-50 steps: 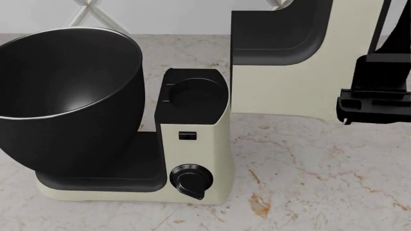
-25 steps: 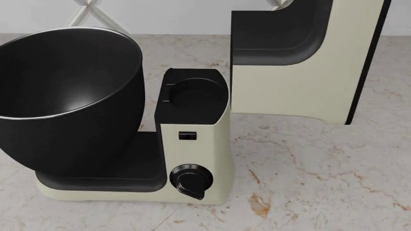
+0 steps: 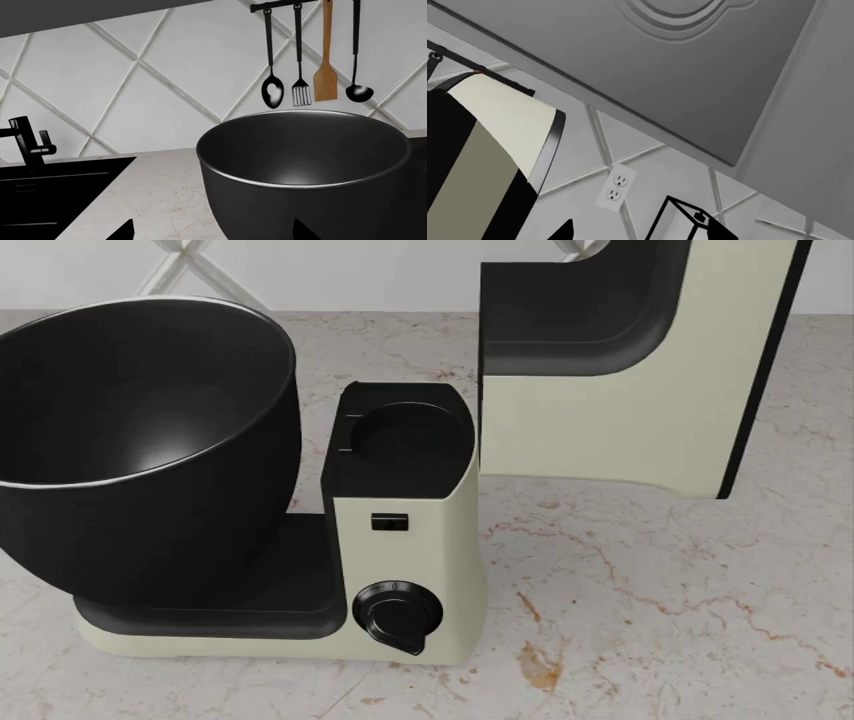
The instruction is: Close the stand mixer head.
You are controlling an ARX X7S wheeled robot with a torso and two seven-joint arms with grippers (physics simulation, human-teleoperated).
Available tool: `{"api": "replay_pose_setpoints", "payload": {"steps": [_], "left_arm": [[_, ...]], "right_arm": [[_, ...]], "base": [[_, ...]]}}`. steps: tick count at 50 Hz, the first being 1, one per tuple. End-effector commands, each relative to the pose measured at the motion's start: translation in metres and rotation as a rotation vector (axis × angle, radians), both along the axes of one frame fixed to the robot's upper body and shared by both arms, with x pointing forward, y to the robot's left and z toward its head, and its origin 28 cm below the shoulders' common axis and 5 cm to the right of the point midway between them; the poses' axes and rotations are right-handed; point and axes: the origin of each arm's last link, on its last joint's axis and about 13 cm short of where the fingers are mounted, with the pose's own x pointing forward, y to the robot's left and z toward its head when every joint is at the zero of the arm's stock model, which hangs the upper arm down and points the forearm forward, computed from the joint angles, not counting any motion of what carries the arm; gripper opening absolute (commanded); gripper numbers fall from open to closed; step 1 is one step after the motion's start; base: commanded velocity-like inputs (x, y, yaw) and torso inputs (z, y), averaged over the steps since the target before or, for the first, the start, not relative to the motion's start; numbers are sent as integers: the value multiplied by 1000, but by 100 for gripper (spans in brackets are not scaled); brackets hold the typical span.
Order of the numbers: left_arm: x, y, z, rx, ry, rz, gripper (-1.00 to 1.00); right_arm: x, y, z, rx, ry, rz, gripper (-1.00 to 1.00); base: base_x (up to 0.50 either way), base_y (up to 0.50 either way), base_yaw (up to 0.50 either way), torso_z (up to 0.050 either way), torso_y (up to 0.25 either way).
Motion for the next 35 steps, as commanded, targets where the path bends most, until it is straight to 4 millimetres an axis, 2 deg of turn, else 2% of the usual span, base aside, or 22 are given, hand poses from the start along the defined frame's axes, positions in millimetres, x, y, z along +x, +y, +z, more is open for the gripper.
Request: {"api": "replay_pose_setpoints", "payload": {"steps": [1, 11, 15, 22, 28, 35], "left_arm": [[0, 0, 3, -66, -8, -24, 100], [-1, 1, 4, -69, -9, -20, 100], [0, 1, 3, -69, -8, -23, 100], [-1, 3, 3, -71, -10, -17, 100], [-2, 4, 4, -72, -14, -15, 100], [-3, 7, 5, -78, -21, -1, 100]], "right_arm": [[19, 18, -17, 13, 88, 132, 100], [19, 39, -14, 83, 132, 325, 100], [16, 55, -17, 161, 198, 484, 100], [12, 81, -27, 189, 294, 644, 100], [10, 103, -35, 147, 340, 718, 100], [12, 118, -39, 92, 377, 746, 100]], "base": [[0, 0, 3, 0, 0], [3, 0, 4, 0, 0], [0, 0, 3, 0, 0], [0, 0, 3, 0, 0], [0, 0, 3, 0, 0], [1, 0, 1, 0, 0]]}}
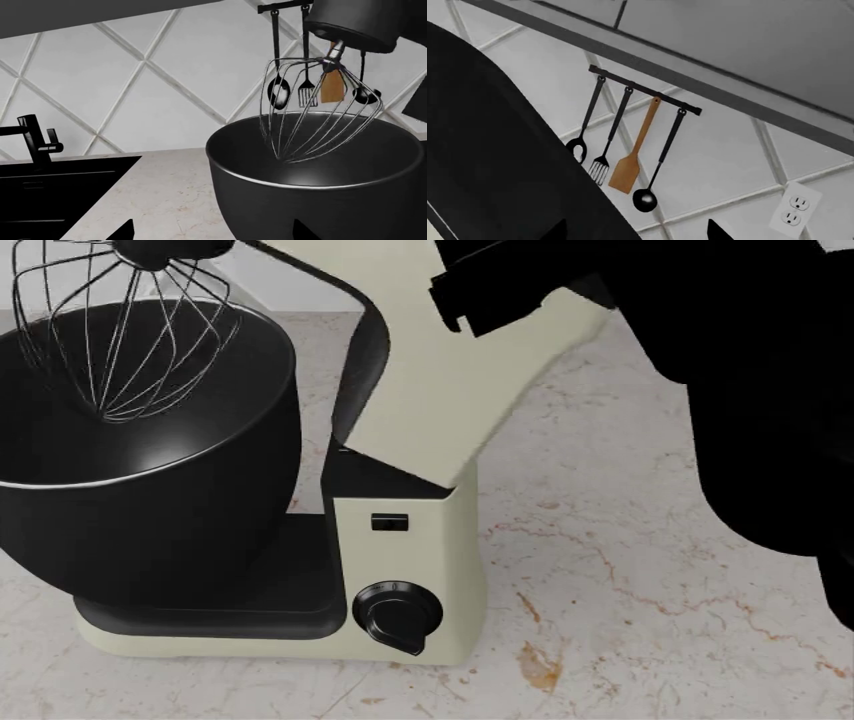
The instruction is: Close the stand mixer head.
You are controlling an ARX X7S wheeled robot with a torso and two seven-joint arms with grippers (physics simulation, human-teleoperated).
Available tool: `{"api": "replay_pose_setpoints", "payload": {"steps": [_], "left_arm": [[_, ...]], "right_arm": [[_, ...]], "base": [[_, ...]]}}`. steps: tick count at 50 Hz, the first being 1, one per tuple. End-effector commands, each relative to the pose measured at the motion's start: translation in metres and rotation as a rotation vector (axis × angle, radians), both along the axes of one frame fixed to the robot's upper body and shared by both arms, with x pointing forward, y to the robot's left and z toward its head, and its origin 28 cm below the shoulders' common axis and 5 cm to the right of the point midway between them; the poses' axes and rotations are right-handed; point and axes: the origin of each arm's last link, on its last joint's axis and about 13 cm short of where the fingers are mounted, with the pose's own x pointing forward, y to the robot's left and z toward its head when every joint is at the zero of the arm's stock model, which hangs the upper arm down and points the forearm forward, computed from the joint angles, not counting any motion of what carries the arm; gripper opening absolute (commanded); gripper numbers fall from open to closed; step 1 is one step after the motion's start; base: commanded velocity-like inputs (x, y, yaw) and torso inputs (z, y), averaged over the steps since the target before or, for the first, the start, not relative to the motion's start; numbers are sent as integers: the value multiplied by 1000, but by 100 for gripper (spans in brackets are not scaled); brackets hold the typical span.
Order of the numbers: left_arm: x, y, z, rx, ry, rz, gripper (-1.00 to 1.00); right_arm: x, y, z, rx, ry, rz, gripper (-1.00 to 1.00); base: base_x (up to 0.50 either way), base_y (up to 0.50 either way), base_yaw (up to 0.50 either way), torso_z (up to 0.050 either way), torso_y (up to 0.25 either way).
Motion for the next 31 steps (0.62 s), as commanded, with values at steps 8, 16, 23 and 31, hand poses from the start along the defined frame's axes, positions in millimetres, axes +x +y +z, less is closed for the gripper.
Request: {"api": "replay_pose_setpoints", "payload": {"steps": [8, 16, 23, 31], "left_arm": [[-4, 6, 7, -77, -28, -7, 100], [-6, 8, 7, -81, -35, -1, 100], [-6, 8, 8, -84, -36, 1, 100], [-3, 5, 4, -85, -29, -10, 100]], "right_arm": [[-1, 55, -40, -139, 229, 270, 100], [-2, 67, -68, -191, 294, 298, 100], [-4, 64, -77, -184, 321, 297, 100], [-24, 48, -74, -18, 238, 255, 100]], "base": [[0, 0, 1, 0, 0], [5, 2, 4, 0, 0], [6, 2, 5, 0, 0], [3, 1, 2, 0, 0]]}}
